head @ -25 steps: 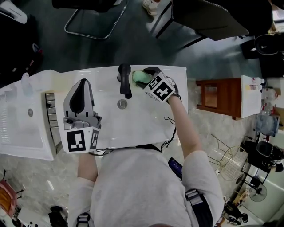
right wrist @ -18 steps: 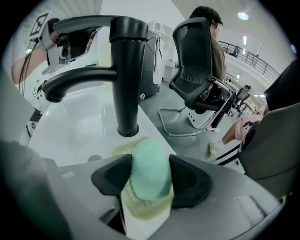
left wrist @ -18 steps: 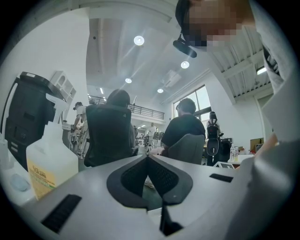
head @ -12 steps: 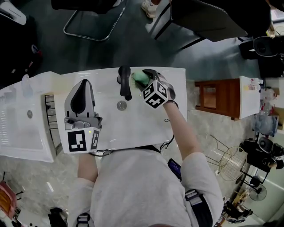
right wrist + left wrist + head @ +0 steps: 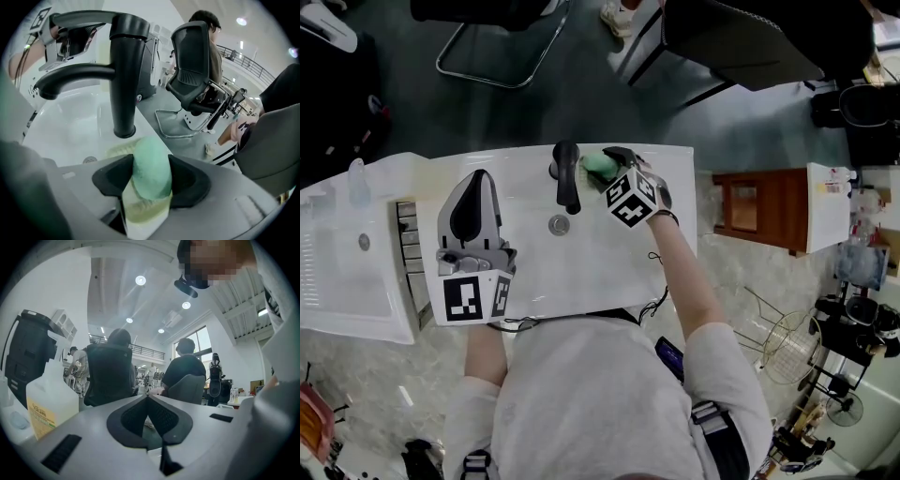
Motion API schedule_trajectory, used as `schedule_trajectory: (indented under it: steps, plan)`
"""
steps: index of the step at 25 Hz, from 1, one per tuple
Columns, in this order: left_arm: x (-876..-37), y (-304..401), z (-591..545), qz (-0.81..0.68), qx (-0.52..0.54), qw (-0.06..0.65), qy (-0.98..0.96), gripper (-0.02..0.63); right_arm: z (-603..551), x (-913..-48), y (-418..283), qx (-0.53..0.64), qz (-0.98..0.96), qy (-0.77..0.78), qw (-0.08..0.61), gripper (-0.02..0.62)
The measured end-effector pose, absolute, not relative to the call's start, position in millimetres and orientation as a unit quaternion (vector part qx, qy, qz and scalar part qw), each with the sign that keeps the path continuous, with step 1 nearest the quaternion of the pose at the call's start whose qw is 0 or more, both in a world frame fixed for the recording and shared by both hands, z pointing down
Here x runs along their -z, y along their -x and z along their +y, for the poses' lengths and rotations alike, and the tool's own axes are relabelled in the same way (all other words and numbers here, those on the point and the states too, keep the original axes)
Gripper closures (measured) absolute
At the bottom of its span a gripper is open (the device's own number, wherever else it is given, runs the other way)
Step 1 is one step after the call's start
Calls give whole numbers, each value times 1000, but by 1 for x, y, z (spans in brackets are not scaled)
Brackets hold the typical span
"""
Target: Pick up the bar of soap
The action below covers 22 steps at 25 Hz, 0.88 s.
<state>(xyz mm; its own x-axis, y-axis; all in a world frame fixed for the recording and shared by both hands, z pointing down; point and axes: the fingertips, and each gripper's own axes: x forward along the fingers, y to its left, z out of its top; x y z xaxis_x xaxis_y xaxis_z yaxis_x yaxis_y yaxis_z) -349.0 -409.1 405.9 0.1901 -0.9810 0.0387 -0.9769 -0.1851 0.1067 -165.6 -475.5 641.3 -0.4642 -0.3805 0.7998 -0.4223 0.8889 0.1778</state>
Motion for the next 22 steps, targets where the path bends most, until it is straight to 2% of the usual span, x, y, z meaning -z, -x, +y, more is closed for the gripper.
schedule_trajectory:
  steps: [8,11,14,22]
  plan:
    - [-402,350,-407,-635,17,47,-771,598,-470,-634,170,61,-847,-250,465,387]
    - [-401,353,-406,-638,18,49,-768,598,-468,-630,171,75,-846,-252,464,426]
    - [-402,354,-406,-639,17,48,-767,598,-469,-629,173,67,-851,-256,454,451]
    - [-397,352,-404,-642,18,41,-766,598,-468,-595,175,-2,-879,-289,378,462]
